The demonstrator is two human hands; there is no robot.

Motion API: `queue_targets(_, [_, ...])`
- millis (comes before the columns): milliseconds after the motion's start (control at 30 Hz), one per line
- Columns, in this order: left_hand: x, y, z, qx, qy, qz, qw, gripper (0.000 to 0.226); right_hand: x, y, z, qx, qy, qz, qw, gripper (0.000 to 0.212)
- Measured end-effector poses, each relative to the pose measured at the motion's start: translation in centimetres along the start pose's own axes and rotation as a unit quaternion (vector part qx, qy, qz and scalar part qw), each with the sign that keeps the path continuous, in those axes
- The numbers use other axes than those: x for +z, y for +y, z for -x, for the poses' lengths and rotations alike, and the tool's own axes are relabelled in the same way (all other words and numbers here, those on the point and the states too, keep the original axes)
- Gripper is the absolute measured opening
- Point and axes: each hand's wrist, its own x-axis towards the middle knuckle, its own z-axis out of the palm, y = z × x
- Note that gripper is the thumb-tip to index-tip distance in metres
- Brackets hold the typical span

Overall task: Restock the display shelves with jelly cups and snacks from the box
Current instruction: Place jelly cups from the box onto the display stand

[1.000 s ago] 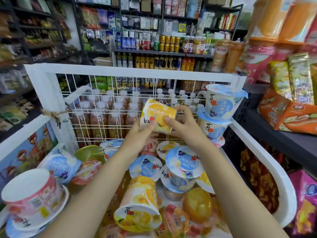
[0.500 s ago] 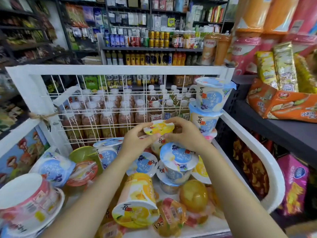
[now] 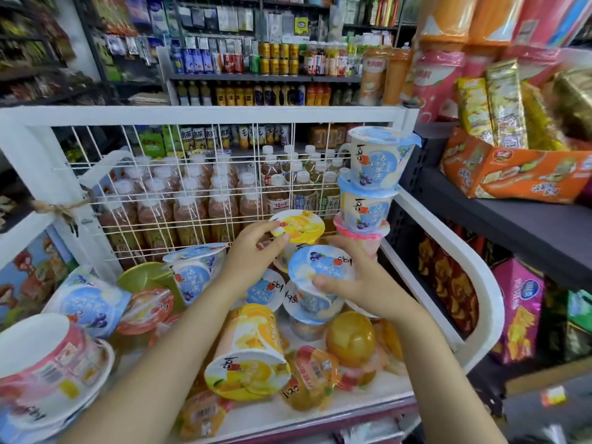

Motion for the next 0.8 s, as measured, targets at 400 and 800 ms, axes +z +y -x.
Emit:
queue_targets(400, [-6.7, -1.7, 6.0, 0.134, 0.134, -0.170, 0.967, 0.052, 7.3, -2.8, -0.5, -0.098, 0.090, 0.050, 0.990, 0.096])
queue_targets(800, [-7.0, -3.6, 7.2, 0.107, 0.050, -0.270, 0.956, 0.061, 8.9, -1.5, -1.5, -0.112, 0.041, -0.016, 0.993, 0.051])
